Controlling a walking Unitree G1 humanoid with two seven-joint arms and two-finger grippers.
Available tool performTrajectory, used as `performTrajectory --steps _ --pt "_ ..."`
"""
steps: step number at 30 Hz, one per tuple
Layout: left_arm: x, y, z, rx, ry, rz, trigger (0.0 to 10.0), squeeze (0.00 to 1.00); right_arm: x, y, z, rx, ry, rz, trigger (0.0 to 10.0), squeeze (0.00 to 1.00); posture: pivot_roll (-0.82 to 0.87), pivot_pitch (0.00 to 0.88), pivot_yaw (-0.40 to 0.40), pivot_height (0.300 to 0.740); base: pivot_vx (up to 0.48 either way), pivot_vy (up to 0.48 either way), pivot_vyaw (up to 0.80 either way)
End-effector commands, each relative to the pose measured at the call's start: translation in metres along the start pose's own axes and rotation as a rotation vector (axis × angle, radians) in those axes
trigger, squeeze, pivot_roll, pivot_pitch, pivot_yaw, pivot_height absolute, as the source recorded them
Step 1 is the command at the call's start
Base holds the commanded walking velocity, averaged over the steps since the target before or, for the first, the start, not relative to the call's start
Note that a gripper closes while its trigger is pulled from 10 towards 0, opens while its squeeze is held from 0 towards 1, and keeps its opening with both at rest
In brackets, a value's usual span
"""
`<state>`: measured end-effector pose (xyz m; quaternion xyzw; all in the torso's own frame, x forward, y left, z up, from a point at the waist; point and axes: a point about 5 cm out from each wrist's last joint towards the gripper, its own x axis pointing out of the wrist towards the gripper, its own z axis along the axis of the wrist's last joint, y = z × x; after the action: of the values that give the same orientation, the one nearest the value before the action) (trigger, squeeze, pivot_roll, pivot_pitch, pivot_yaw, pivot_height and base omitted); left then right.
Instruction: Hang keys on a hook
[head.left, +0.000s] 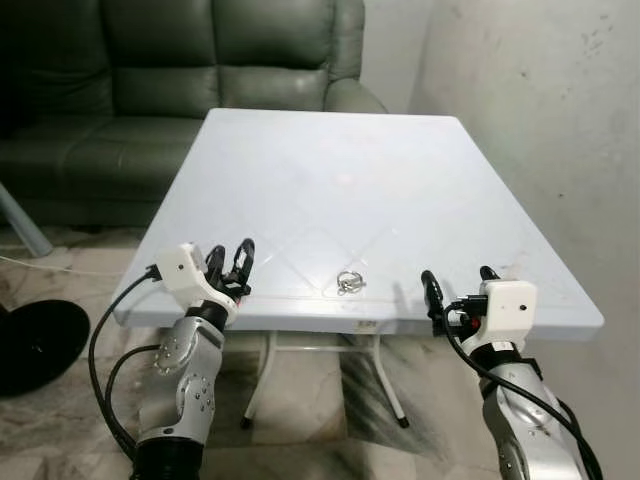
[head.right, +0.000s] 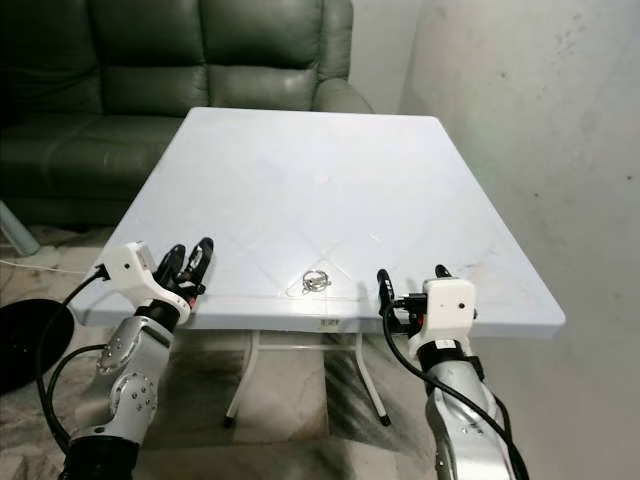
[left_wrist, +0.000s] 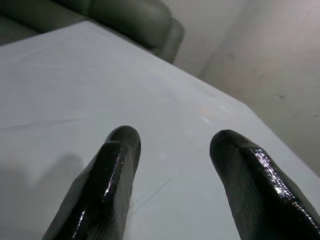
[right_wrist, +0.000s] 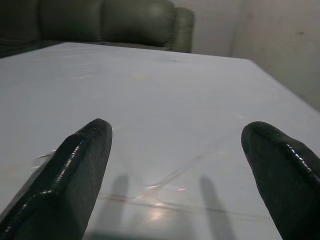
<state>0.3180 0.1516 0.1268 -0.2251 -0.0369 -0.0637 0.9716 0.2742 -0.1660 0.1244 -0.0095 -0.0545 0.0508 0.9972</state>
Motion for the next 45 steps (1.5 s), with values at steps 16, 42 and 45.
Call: performTrajectory --steps 16,42,45 --pt "-0.004 0.002 0.002 0.034 -0.014 0.019 10.0 0.00 0.002 -0.002 0.002 -0.037 0.027 0.028 10.0 0.00 0.03 0.089 -0.020 0.740 0.000 0.000 0.00" --pt "-0.035 -0.039 -0.018 0.143 0.110 -0.201 10.0 0.00 0.037 0.009 0.014 -0.185 0.058 0.311 10.0 0.00 0.08 0.161 -0.071 0.740 0.000 0.000 0.00" --pt "-0.041 -0.044 -0.018 0.143 0.114 -0.211 10.0 0.00 0.045 0.013 0.016 -0.171 0.062 0.323 10.0 0.00 0.09 0.173 -0.082 0.740 0.000 0.000 0.00"
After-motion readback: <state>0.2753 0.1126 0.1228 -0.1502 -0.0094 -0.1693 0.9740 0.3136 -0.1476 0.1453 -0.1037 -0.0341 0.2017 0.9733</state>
